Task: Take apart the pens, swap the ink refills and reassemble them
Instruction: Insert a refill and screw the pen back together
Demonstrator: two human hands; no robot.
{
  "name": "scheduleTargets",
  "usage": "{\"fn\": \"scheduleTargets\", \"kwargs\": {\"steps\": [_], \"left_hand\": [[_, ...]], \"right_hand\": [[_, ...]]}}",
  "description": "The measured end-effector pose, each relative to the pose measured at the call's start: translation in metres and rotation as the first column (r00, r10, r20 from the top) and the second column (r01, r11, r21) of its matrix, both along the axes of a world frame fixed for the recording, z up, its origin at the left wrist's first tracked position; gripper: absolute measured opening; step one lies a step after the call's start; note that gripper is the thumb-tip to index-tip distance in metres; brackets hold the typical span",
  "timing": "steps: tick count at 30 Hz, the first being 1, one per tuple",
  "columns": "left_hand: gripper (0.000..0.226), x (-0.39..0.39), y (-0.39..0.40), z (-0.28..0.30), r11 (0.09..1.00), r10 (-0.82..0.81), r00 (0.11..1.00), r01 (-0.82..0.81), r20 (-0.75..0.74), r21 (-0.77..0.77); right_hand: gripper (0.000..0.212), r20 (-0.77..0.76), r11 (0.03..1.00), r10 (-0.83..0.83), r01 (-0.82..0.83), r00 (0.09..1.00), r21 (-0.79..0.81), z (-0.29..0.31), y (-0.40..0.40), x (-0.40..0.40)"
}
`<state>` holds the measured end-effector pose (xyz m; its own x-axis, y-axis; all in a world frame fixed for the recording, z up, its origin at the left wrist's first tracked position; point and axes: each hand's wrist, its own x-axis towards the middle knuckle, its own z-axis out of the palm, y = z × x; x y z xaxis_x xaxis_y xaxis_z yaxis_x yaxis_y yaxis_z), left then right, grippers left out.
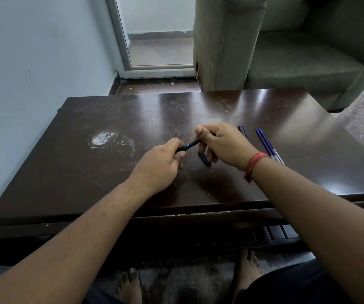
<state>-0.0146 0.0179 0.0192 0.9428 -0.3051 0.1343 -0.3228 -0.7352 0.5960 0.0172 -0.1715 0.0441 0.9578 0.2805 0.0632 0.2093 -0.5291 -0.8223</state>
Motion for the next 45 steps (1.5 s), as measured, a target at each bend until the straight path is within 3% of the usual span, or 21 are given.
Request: {"fn": "scheduleTargets", "kwargs": {"steps": [3,7,12,17,19,23,31,35,42,43,45], "left_hand": [[0.010,0.0006,0.0017,0.0012,0.999,0.018,1.000,-0.019,-0.005,-0.044],[0.010,0.0004,0.0029,0.0003,0.999,0.018,1.000,-0.018,-0.003,-0.033],[0.009,0.0001,0.0004,0.0001,1.000,0.002,1.000,-0.002,0.008,-0.003],[0.009,0.0006,0.0020,0.0012,1.000,0.016,1.000,-0.016,0.013,-0.024],[0.008,0.0008,0.0023,0.0009,1.000,0.013,1.000,-0.013,0.015,-0.013],[0.007,-0.0002,0.0013,0.0013,1.000,0.001,1.000,-0.001,0.021,0.011],[0.007,0.0002,0.0023,0.0023,1.000,0.004,1.000,-0.004,0.031,0.005],[0.006,-0.0007,0.0009,0.0023,1.000,-0.007,0.999,0.006,0.046,0.019],[0.005,0.0005,0.0019,0.0026,1.000,0.002,0.999,-0.002,0.041,0.003],[0.005,0.0005,0.0017,0.0020,1.000,-0.001,0.999,0.001,0.043,0.009],[0.005,0.0005,0.0014,0.0011,1.000,-0.006,0.999,0.006,0.044,0.010]], "right_hand": [[0.013,0.031,0.996,0.070,-0.071,0.997,0.045,-0.0011,-0.0053,0.0021],[0.004,0.021,0.997,0.077,-0.078,0.997,0.023,-0.0027,-0.0049,0.0027],[0.038,0.043,0.995,-0.013,0.017,0.999,-0.094,0.0000,-0.0019,0.0008],[0.010,0.078,0.997,0.079,-0.077,0.994,-0.029,0.0003,-0.0073,0.0028],[0.006,0.092,0.994,0.085,-0.077,0.992,-0.083,-0.0018,-0.0060,0.0025],[0.041,0.116,0.979,-0.003,0.027,0.993,-0.201,-0.0022,-0.0007,0.0027],[0.003,0.106,0.987,0.121,-0.108,0.987,-0.116,-0.0020,-0.0042,-0.0003],[0.036,0.127,0.978,0.074,-0.047,0.989,-0.204,0.0004,-0.0008,-0.0014],[0.005,0.111,0.983,0.154,-0.141,0.982,-0.118,-0.0015,-0.0065,0.0017],[0.004,0.112,0.982,0.145,-0.129,0.983,-0.138,-0.0015,-0.0053,0.0012],[0.021,0.122,0.978,0.116,-0.093,0.986,-0.186,-0.0017,-0.0037,0.0017]]}}
